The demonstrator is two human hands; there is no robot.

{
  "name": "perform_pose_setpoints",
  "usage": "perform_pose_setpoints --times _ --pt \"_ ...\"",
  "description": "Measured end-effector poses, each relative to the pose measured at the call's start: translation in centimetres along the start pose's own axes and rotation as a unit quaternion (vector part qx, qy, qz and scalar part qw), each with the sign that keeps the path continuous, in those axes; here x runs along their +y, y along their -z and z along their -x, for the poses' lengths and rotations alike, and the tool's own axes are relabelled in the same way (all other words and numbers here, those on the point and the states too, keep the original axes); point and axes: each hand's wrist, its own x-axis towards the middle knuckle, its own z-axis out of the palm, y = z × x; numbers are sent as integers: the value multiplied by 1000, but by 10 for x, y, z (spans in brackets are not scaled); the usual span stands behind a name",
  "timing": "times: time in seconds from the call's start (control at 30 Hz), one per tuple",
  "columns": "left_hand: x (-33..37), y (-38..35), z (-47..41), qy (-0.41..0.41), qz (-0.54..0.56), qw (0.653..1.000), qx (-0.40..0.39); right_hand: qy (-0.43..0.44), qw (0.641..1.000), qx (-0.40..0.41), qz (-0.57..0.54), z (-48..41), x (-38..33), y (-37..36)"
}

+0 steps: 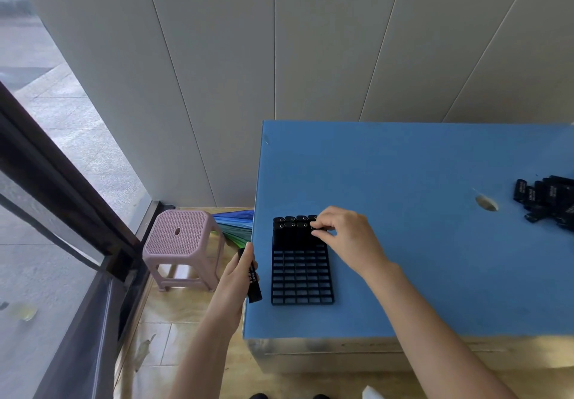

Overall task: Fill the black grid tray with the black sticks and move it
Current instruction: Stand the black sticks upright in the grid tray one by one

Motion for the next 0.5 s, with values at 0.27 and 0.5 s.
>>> perform_pose_setpoints --times 0.27,0.5 --pt "1 -2 5 -16 22 1000 -10 -7 997 37 62 11 -9 -3" --pt "1 -6 7 -86 47 994 -46 -209 946 -109 -222 39 -39 -12"
